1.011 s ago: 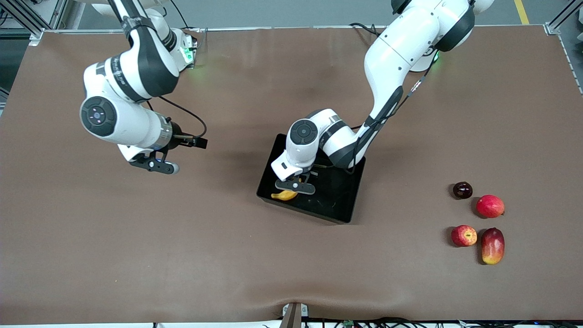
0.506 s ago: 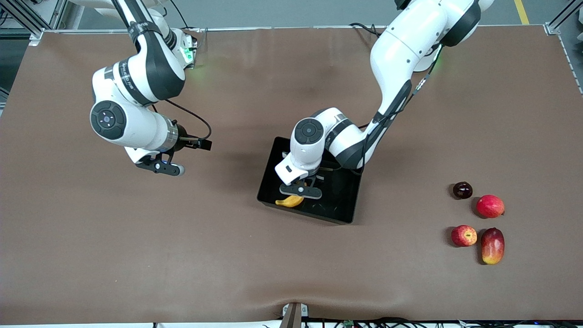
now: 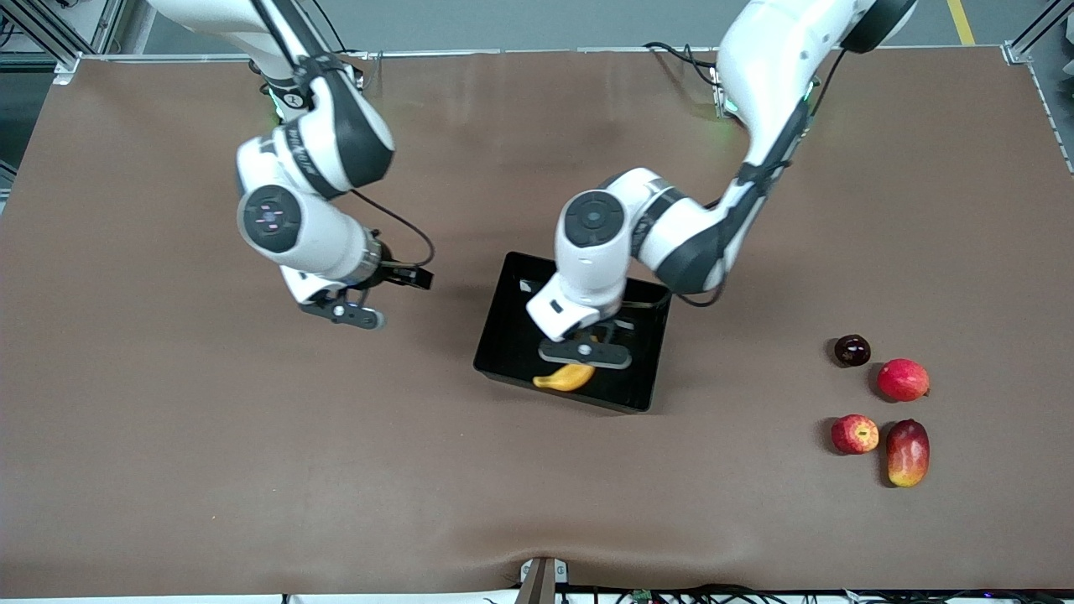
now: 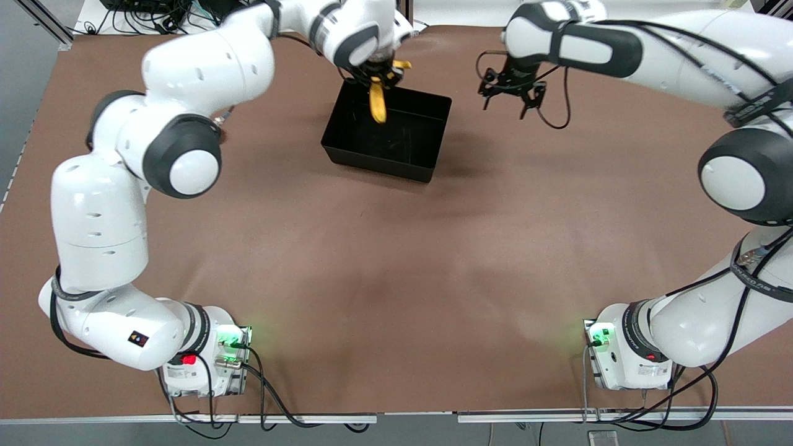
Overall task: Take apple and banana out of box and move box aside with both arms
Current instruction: 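Lift the banana out while the right gripper reaches the tray rim, then place the banana by the fruits while the right gripper grasps the tray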
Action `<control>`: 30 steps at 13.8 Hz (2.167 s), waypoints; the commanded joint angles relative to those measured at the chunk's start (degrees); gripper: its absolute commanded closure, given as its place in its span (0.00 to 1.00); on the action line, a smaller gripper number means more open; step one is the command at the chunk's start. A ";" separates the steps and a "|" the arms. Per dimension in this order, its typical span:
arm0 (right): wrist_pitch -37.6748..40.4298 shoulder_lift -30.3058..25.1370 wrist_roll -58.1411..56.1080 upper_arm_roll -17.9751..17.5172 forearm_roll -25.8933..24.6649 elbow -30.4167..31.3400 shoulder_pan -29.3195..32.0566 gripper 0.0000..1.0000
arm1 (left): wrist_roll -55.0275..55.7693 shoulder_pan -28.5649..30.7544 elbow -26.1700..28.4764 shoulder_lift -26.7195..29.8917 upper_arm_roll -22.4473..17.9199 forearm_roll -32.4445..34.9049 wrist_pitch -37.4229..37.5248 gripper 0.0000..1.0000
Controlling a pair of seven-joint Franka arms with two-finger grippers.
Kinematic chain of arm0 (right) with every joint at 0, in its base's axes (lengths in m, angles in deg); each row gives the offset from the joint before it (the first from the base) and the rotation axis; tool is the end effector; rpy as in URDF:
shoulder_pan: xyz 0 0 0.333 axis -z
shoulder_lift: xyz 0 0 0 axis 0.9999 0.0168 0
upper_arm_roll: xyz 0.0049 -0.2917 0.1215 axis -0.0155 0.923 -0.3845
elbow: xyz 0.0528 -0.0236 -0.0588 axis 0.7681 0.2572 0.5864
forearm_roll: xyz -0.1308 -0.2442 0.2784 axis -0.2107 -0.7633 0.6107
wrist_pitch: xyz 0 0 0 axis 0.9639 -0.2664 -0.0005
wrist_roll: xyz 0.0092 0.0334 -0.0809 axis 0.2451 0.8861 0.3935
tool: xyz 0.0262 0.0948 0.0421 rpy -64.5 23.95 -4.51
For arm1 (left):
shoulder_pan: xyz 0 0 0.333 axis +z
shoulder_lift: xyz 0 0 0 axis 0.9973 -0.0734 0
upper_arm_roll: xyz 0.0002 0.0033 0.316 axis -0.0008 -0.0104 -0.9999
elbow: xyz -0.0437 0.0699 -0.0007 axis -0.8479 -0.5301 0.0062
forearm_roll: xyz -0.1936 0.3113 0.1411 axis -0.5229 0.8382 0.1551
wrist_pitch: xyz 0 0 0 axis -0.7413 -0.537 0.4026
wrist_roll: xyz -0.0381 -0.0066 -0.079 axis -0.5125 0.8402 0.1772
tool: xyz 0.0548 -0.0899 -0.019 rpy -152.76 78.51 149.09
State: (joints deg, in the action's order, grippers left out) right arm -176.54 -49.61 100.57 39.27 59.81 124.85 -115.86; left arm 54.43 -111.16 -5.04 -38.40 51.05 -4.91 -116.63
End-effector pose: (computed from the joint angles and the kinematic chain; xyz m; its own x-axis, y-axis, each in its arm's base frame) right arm 0.5477 0.2924 0.3601 0.9457 -0.2560 -0.2003 -0.2747 -0.9589 -0.0714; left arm 0.6048 -0.4299 0.3525 0.9761 -0.1629 0.1440 -0.1545 -0.9857 -0.0676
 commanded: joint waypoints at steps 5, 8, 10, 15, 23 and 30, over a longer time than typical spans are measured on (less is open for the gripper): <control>-10.58 9.98 10.18 0.34 0.75 -6.23 -7.09 0.00 | -12.55 12.43 4.32 3.05 0.12 0.81 2.54 1.00; -10.75 15.78 11.25 0.43 -0.12 -11.34 -9.91 0.30 | -18.19 20.34 8.10 2.26 0.38 7.46 2.20 1.00; -11.62 17.29 10.99 0.60 -0.83 -11.70 -10.62 0.50 | -17.50 23.68 11.88 1.73 0.29 8.90 -2.70 1.00; -12.16 17.47 10.99 0.52 -3.47 -11.70 -10.09 1.00 | -18.28 31.86 20.16 -0.72 0.29 9.43 -19.50 1.00; 1.18 7.90 6.18 0.69 -3.21 -10.82 -2.11 1.00 | -18.81 34.07 19.98 -2.93 0.03 12.15 -22.06 0.50; 5.77 -1.68 -8.15 0.60 -2.94 -3.01 8.62 1.00 | -18.81 34.25 20.16 5.14 2.04 11.81 -15.94 0.00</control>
State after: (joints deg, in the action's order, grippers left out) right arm -170.89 -46.90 96.60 41.01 57.00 117.08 -110.42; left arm 36.01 -77.47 13.61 -38.56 51.81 5.95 -136.91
